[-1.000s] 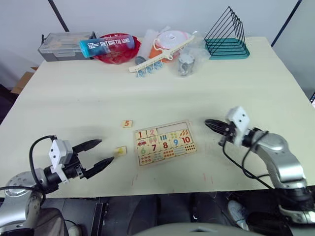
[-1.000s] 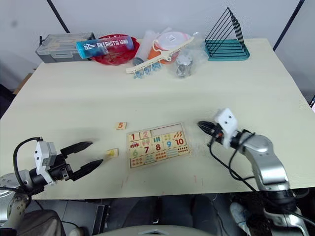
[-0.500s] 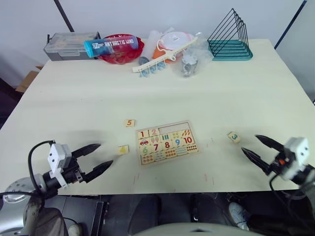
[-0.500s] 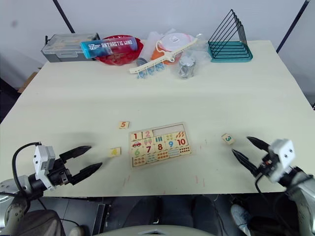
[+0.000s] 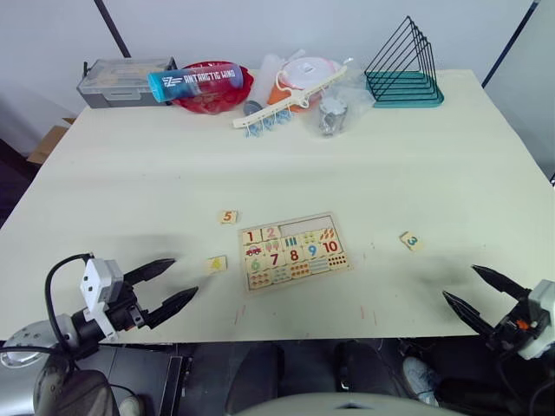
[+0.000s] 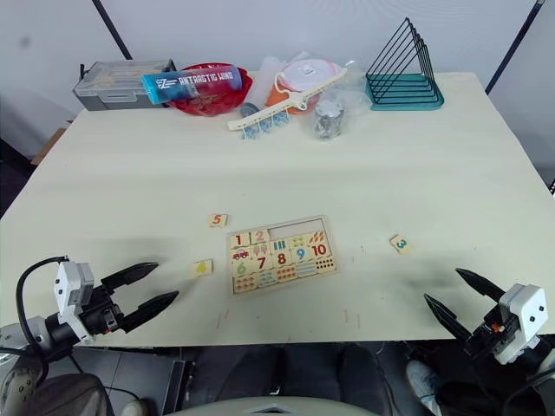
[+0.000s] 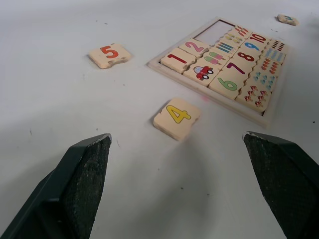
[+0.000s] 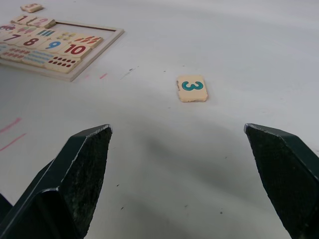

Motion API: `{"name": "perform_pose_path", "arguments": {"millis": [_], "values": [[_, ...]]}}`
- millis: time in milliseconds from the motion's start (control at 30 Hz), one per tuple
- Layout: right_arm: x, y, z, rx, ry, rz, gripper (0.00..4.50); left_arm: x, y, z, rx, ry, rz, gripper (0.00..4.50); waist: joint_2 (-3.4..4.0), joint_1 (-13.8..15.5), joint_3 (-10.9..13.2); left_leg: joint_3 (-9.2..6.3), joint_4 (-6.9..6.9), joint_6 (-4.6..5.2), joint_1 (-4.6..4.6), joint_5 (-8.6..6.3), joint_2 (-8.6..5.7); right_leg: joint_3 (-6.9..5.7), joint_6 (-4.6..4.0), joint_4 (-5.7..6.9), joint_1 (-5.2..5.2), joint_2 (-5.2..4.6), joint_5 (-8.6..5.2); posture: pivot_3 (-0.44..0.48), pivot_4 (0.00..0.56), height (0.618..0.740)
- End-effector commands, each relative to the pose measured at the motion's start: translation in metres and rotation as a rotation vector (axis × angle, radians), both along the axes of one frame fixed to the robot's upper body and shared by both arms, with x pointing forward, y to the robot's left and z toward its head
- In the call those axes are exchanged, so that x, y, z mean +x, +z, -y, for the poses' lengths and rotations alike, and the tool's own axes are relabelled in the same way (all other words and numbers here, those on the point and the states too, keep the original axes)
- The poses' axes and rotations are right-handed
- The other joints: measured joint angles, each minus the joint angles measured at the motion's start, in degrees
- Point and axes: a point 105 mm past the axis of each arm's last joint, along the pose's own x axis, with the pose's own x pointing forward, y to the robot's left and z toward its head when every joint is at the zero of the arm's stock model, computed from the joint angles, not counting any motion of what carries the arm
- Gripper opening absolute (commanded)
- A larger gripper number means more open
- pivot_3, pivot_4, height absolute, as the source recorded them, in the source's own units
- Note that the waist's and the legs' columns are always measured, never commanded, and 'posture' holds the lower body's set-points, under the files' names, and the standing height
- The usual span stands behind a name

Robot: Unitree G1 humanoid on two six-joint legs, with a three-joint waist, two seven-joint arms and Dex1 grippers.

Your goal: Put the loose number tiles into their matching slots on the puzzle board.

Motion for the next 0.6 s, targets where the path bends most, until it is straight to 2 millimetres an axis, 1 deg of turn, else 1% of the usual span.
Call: {"name": "perform_pose_path", "arguments": {"millis": [33, 300, 600], "values": [[-0.001, 0.011, -0.004, -0.001, 0.012, 0.059, 4.45, 0.002, 0.010, 0.003, 0.011, -0.004, 0.053, 4.50, 0.01, 0.0, 0.0, 0.00, 0.00, 0.00, 0.00, 0.00, 0.00, 0.00, 0.00, 0.00, 0.00, 0.00, 0.00, 0.000, 0.150, 0.740], [0.000, 0.005, -0.013, 0.004, 0.023, 0.058, 4.45, 0.004, 0.005, 0.008, 0.018, 0.004, 0.070, 4.50, 0.00, 0.0, 0.0, -0.01, 0.00, 0.00, 0.00, 0.00, 0.00, -0.01, 0.00, 0.00, 0.00, 0.00, 0.00, 0.000, 0.150, 0.740], [0.004, 0.002, -0.016, -0.002, 0.007, 0.070, 4.45, 0.004, 0.000, 0.013, 0.009, 0.004, 0.074, 4.50, -0.01, 0.0, 0.0, -0.01, 0.00, 0.00, 0.00, 0.00, -0.01, -0.01, 0.00, 0.00, 0.00, 0.01, 0.00, 0.000, 0.150, 0.740]]}}
